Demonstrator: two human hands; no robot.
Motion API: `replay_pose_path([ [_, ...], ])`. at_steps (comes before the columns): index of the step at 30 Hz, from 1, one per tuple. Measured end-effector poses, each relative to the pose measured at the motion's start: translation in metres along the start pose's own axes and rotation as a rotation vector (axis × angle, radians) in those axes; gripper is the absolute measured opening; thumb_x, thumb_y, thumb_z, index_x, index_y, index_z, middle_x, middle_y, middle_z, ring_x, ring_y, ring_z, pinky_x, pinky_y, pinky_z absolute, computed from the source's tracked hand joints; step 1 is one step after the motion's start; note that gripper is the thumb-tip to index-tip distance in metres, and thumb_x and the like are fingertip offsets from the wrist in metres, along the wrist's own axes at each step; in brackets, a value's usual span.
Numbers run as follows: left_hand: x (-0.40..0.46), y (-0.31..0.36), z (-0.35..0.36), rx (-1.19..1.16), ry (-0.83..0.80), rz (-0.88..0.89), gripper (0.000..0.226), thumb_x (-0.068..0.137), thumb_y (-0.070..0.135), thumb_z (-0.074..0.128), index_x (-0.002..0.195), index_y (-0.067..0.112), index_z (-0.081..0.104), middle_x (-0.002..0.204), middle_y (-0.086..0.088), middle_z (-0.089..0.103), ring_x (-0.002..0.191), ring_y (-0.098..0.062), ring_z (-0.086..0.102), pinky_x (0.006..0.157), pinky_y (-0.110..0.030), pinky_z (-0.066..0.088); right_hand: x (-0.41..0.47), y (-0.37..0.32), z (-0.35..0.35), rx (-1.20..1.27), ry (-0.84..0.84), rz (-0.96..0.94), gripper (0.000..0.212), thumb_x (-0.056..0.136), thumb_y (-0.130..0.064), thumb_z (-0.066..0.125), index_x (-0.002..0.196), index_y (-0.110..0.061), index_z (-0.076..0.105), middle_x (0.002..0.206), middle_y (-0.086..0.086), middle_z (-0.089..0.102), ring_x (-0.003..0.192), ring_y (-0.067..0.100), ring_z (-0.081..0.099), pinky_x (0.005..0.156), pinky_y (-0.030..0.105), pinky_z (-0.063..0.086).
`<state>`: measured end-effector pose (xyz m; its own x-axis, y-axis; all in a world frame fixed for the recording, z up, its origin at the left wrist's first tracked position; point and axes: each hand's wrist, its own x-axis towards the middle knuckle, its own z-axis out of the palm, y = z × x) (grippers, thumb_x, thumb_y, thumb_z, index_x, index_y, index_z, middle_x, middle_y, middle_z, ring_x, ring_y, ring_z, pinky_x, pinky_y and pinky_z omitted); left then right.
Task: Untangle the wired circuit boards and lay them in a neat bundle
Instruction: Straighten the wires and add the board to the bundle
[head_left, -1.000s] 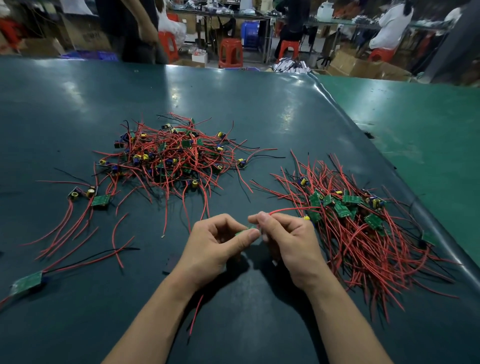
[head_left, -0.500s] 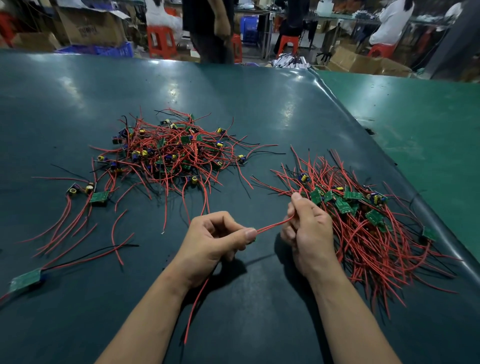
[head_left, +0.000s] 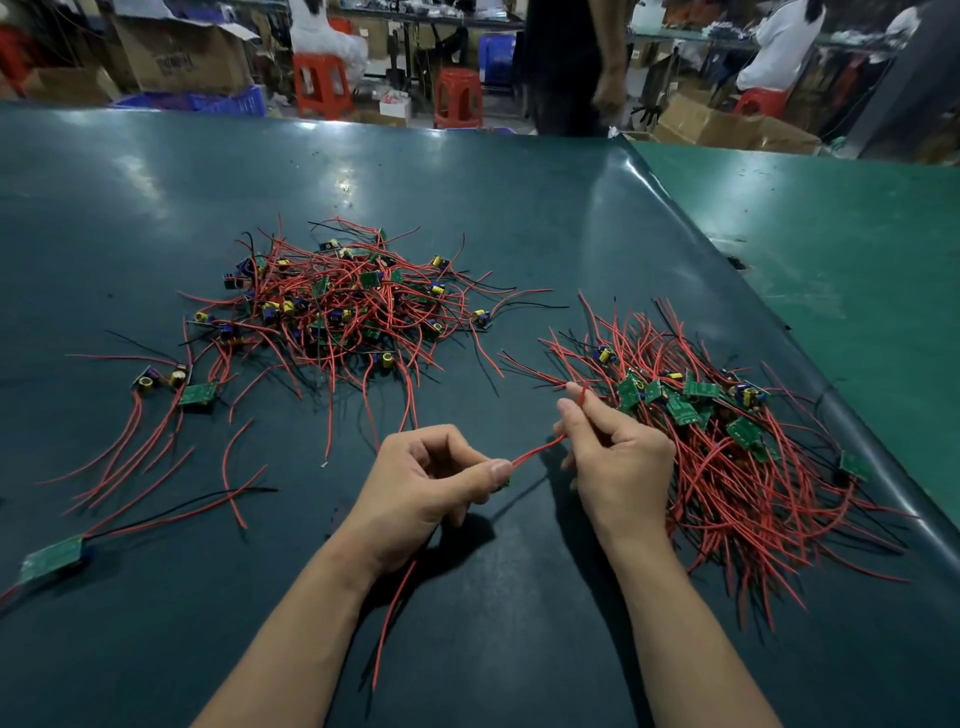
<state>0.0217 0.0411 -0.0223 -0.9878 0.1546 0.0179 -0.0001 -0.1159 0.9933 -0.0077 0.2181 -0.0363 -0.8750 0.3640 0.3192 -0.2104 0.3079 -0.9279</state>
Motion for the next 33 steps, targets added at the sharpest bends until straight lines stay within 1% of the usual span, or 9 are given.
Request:
replay_pose_path([
  [5,0.002,-0.001,0.000,-0.072,0.069,0.012,0.024,0.065,0.025,0.087,0.058,0.017,0.066,0.062,-0.009,0.065,0.046,-0.013,0.046,0.041,-0.018,0.037,-0.002,-0.012,-0.004,0.489,-0.140,0.271,0.010,0.090,-0.020,0.068,0.092,-0.013,0.075,0.065,0.004,0.068,0.043,0.011,0.053,0.035,0.020,0.040],
  [8,0.002,-0.001,0.002,-0.070,0.097,0.024,0.025,0.061,0.027,0.087,0.062,0.013,0.066,0.059,-0.008,0.062,0.044,-0.012,0.045,0.042,-0.017,0.037,-0.008,-0.013,-0.001,0.436,-0.341,0.289,0.014,0.083,-0.029,0.071,0.082,-0.016,0.077,0.065,0.004,0.067,0.045,0.012,0.053,0.036,0.020,0.039],
  [11,0.000,0.000,0.003,-0.034,0.057,0.029,0.026,0.059,0.028,0.088,0.061,0.014,0.066,0.058,-0.007,0.062,0.046,-0.011,0.046,0.043,-0.017,0.037,-0.008,-0.014,0.001,0.418,-0.381,0.260,0.014,0.081,-0.031,0.073,0.089,-0.021,0.079,0.060,0.000,0.061,0.044,0.010,0.048,0.038,0.019,0.036],
  [13,-0.001,0.001,0.002,-0.018,0.023,0.018,0.021,0.061,0.025,0.085,0.059,0.017,0.066,0.059,-0.007,0.063,0.046,-0.010,0.047,0.044,-0.017,0.037,-0.006,-0.013,0.000,0.412,-0.364,0.273,0.018,0.078,-0.036,0.075,0.089,-0.022,0.078,0.056,-0.003,0.057,0.043,0.009,0.044,0.040,0.018,0.033],
  [16,-0.002,0.002,0.002,0.029,-0.018,0.012,0.020,0.063,0.024,0.084,0.057,0.019,0.066,0.058,-0.006,0.064,0.046,-0.010,0.049,0.043,-0.018,0.039,-0.006,-0.011,0.000,0.346,-0.350,0.274,0.006,0.086,-0.023,0.074,0.081,-0.020,0.076,0.052,-0.005,0.053,0.041,0.009,0.041,0.040,0.019,0.032],
  [18,-0.002,0.001,0.002,0.051,-0.024,0.017,0.020,0.063,0.024,0.085,0.058,0.019,0.066,0.058,-0.006,0.064,0.045,-0.011,0.049,0.042,-0.018,0.039,-0.007,-0.009,0.002,0.294,-0.346,0.246,0.014,0.090,-0.015,0.069,0.077,-0.018,0.073,0.052,-0.005,0.054,0.041,0.009,0.042,0.039,0.019,0.033],
  [24,0.001,0.001,0.002,0.071,-0.002,0.037,0.022,0.066,0.024,0.087,0.059,0.018,0.067,0.061,-0.013,0.064,0.044,-0.015,0.047,0.041,-0.020,0.039,-0.007,-0.009,0.004,0.122,-0.323,0.137,0.018,0.095,-0.007,0.059,0.098,-0.018,0.074,0.047,-0.018,0.054,0.043,-0.001,0.044,0.046,0.011,0.034],
  [29,0.000,-0.002,0.001,0.057,-0.036,0.011,0.019,0.066,0.022,0.083,0.061,0.014,0.067,0.059,-0.009,0.065,0.044,-0.015,0.048,0.040,-0.019,0.038,0.001,-0.008,0.004,0.448,-0.140,0.352,0.021,0.094,0.001,0.056,0.104,-0.009,0.071,0.045,-0.009,0.038,0.036,0.005,0.028,0.036,0.015,0.024],
  [33,0.003,0.001,-0.002,-0.113,-0.048,-0.033,0.021,0.061,0.026,0.082,0.055,0.018,0.064,0.054,-0.004,0.059,0.042,-0.014,0.042,0.038,-0.018,0.032,0.003,-0.010,0.005,0.549,-0.023,0.321,0.023,0.093,0.001,0.057,0.097,-0.013,0.075,0.046,-0.008,0.036,0.035,0.006,0.028,0.038,0.013,0.024],
])
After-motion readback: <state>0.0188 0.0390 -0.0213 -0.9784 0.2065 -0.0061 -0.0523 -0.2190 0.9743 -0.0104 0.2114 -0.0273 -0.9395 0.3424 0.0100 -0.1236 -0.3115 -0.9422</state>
